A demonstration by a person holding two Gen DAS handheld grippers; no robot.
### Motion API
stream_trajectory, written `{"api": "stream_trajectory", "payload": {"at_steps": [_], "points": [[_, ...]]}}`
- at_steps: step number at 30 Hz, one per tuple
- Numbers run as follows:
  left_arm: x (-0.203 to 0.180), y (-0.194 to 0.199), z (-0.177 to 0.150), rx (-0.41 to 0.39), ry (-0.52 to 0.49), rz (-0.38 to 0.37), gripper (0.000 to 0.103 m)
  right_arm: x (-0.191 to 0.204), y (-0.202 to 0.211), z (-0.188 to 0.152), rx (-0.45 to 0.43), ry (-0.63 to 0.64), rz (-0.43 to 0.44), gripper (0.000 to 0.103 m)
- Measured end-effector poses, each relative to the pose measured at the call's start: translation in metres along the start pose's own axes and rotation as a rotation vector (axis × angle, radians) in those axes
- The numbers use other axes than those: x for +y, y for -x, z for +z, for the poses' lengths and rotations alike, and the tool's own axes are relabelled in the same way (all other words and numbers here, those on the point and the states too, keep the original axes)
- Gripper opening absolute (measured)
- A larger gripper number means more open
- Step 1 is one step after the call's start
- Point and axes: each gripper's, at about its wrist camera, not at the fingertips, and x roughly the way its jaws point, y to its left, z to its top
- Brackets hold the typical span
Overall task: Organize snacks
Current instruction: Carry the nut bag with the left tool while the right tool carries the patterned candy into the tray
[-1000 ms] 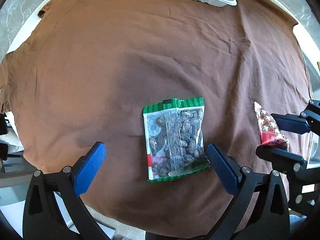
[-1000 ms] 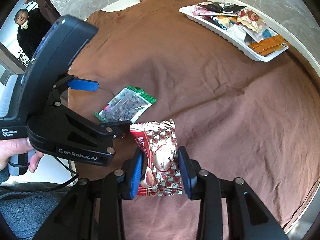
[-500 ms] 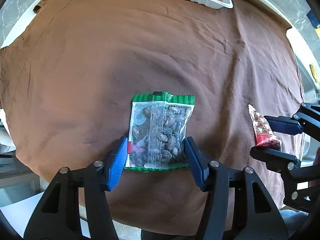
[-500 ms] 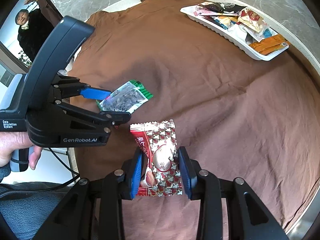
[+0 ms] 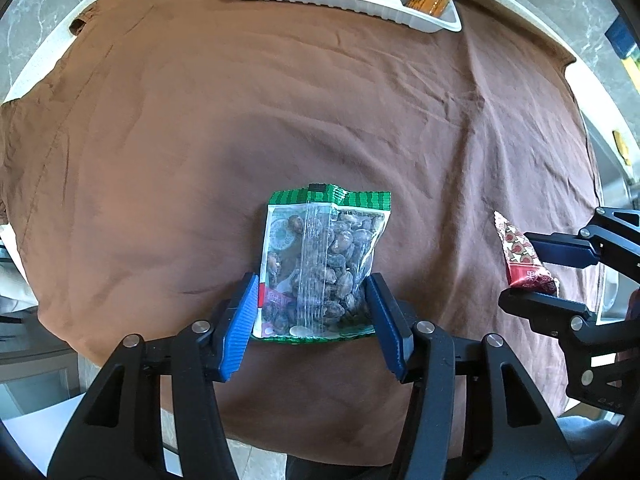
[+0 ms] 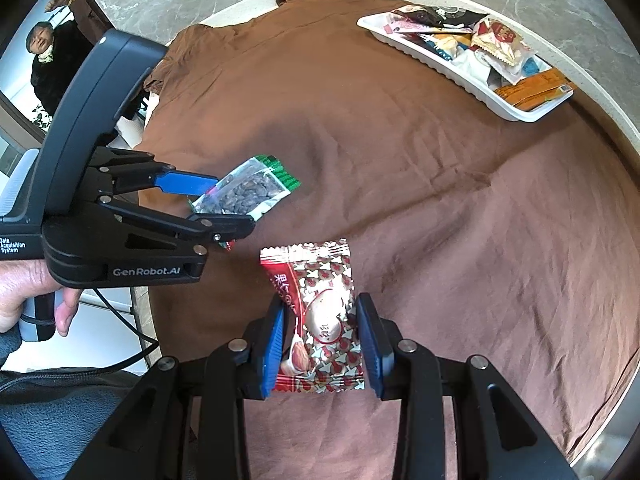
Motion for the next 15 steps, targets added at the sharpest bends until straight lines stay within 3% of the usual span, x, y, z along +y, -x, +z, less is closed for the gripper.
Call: {"api": "stream_trajectory", "payload": {"at_steps": [15], "points": [[0.030,0.037,0.007,-0.039,0.009,0.015,0.052,0.002,0.016,0.002,-0.050,-0.016,-0.016,0.037]]}}
